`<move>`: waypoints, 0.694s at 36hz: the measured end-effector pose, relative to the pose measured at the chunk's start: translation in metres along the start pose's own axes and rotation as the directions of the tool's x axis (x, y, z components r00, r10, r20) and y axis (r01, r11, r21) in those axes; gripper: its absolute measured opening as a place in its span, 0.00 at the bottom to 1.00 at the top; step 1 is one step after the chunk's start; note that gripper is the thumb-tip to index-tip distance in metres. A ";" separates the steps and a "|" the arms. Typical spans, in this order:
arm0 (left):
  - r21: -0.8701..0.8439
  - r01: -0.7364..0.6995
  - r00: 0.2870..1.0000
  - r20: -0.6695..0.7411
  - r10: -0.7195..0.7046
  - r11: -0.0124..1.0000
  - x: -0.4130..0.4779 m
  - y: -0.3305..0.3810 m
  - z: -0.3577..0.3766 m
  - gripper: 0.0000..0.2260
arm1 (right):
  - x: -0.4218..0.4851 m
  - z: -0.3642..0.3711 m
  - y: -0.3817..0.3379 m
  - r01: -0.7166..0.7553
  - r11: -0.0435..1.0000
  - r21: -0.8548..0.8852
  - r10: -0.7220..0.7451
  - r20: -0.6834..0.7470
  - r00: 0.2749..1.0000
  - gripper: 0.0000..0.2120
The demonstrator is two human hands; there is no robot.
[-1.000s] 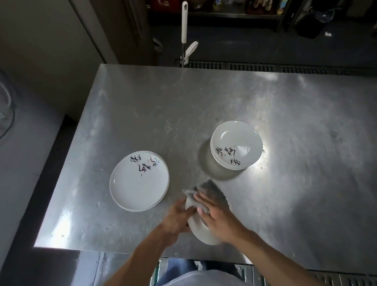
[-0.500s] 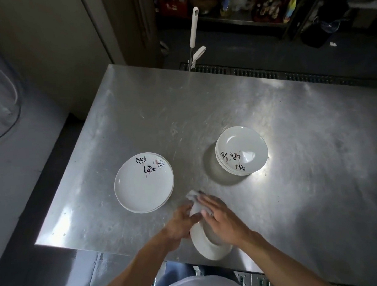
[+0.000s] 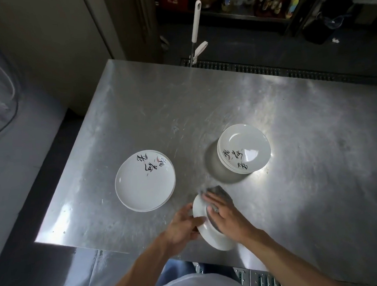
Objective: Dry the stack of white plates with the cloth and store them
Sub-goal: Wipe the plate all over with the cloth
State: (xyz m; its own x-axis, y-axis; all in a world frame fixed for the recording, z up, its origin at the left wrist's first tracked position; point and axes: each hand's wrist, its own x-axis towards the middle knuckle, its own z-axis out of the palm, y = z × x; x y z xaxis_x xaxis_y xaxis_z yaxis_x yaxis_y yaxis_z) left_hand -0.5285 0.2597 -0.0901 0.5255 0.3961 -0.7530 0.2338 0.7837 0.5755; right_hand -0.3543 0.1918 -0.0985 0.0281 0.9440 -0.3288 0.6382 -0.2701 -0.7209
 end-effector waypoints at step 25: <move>-0.167 0.040 0.999 0.030 -0.036 0.985 0.001 0.002 -0.011 0.23 | -0.005 0.024 0.011 -0.134 0.958 0.254 0.149 -0.043 0.988 0.22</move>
State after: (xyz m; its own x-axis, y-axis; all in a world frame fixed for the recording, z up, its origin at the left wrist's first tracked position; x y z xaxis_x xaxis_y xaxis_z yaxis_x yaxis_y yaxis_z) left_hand -0.5368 0.2673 -0.0933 0.5411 0.3534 -0.7631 0.1150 0.8678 0.4834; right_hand -0.3658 0.1793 -0.1190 0.1561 0.9003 -0.4063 0.4126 -0.4332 -0.8013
